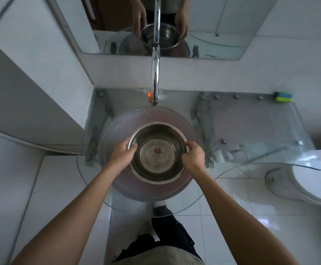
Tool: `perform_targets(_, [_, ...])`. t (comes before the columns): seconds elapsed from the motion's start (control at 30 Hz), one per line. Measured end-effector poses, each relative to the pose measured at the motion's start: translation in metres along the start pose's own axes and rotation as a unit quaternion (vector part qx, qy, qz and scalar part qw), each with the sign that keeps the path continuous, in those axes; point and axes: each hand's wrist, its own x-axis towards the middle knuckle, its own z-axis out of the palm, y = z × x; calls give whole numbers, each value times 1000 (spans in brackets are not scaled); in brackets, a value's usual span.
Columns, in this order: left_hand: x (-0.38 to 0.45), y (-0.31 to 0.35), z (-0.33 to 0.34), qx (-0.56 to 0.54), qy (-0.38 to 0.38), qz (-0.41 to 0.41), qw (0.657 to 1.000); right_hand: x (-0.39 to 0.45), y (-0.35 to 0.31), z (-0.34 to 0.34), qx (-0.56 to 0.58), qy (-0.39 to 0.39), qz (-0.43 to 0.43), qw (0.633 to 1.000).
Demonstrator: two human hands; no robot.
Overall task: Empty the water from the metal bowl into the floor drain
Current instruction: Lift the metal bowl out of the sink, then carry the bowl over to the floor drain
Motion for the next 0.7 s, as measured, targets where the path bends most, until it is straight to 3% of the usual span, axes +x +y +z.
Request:
perform_targets(0.33, [-63, 52, 32, -3, -104, 72, 992, -72, 46, -70, 90, 92, 62, 990])
perform_targets(0.7, [-135, 110, 155, 17, -215, 116, 970, -148, 152, -176, 155, 202, 139, 957])
